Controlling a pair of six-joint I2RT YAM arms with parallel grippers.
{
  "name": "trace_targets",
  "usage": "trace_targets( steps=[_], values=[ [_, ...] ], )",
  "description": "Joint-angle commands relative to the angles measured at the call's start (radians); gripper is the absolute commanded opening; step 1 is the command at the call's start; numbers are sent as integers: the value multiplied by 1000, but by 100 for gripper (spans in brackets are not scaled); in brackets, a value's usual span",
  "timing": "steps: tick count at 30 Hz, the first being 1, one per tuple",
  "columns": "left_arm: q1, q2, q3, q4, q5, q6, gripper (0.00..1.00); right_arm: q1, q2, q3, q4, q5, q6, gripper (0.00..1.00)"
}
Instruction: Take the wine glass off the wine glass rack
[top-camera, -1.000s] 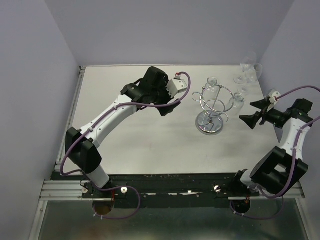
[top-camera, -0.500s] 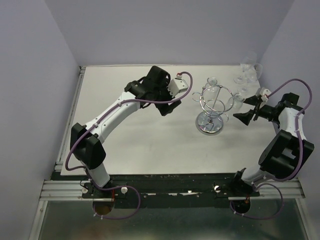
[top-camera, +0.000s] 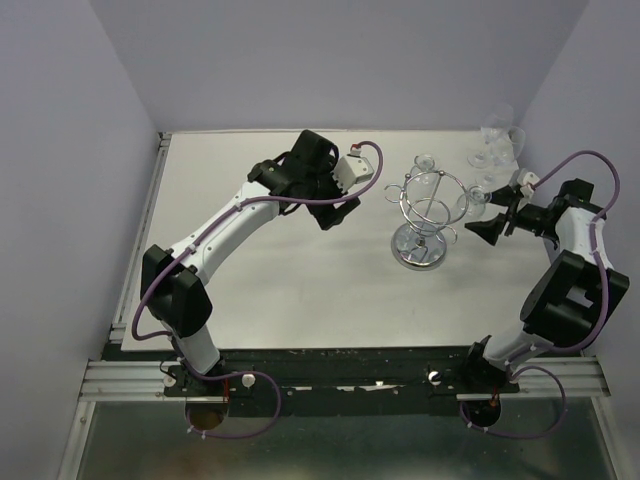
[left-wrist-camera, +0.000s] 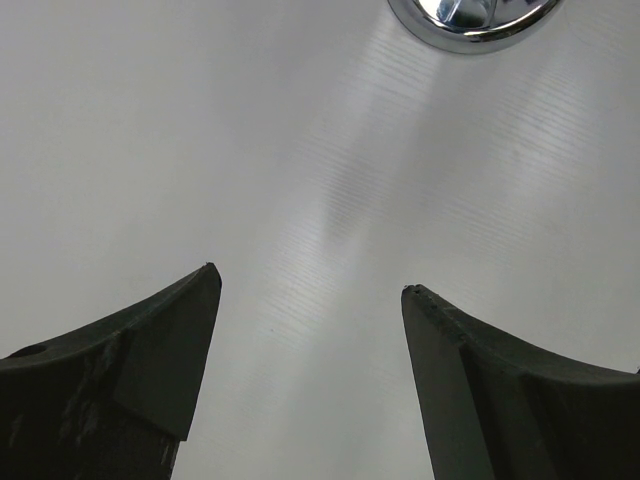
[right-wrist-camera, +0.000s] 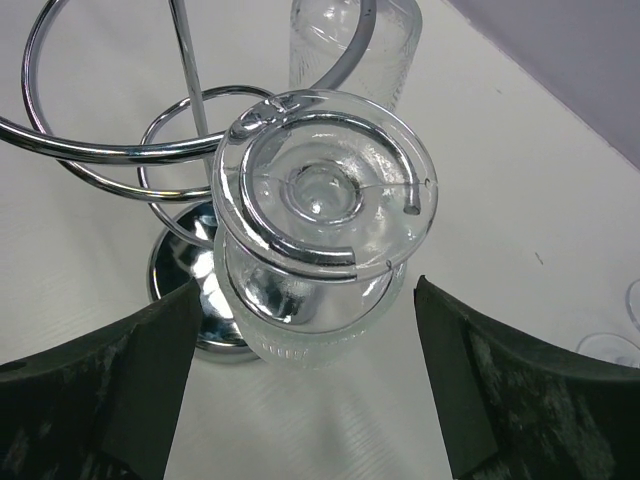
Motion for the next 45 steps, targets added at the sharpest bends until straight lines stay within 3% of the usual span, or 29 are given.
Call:
trace_targets(
  steps=[1, 8, 19, 30, 45],
  values=[
    [3, 11, 32, -17, -7, -13, 88, 22, 33, 27, 0, -40, -2, 93],
    [2, 14, 41, -22, -7, -19, 88, 32, 59, 34, 2, -46, 10, 90],
    [2, 3, 27, -20, -4, -25, 88, 35, 53, 56, 2, -43, 28, 62],
    [0, -3, 27, 4, 18, -47, 88, 21, 41, 126, 2, 3, 110, 46],
    [2, -26, 3, 21, 24, -55, 88, -41, 41, 146, 0, 37, 148, 41]
  ],
)
